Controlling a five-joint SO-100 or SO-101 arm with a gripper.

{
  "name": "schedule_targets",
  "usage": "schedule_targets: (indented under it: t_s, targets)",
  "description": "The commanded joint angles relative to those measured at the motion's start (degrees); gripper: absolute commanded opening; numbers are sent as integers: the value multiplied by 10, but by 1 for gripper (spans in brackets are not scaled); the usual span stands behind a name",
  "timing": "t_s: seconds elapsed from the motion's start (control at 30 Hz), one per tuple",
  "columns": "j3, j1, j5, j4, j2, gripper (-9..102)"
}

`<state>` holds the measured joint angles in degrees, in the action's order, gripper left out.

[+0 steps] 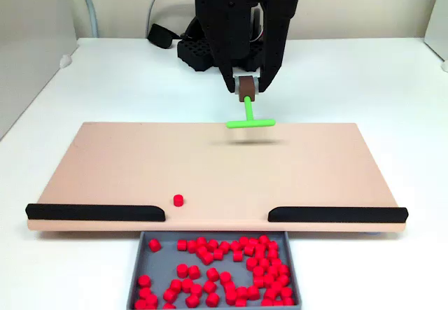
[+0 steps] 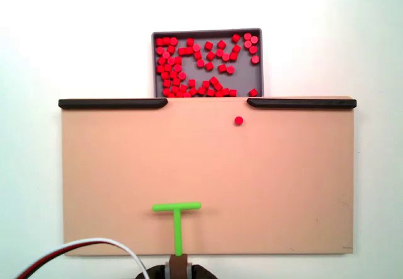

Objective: Push granules from bottom to the grey container

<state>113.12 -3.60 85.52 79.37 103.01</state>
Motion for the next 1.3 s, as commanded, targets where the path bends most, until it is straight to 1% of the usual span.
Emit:
schedule_targets:
  t_s: [0.0, 0.33, 1.27]
  targets:
    - [-19, 19, 10, 3, 12, 0]
    - [-40, 36, 14, 3, 7, 0]
    - [-40, 49, 19, 3, 37, 0]
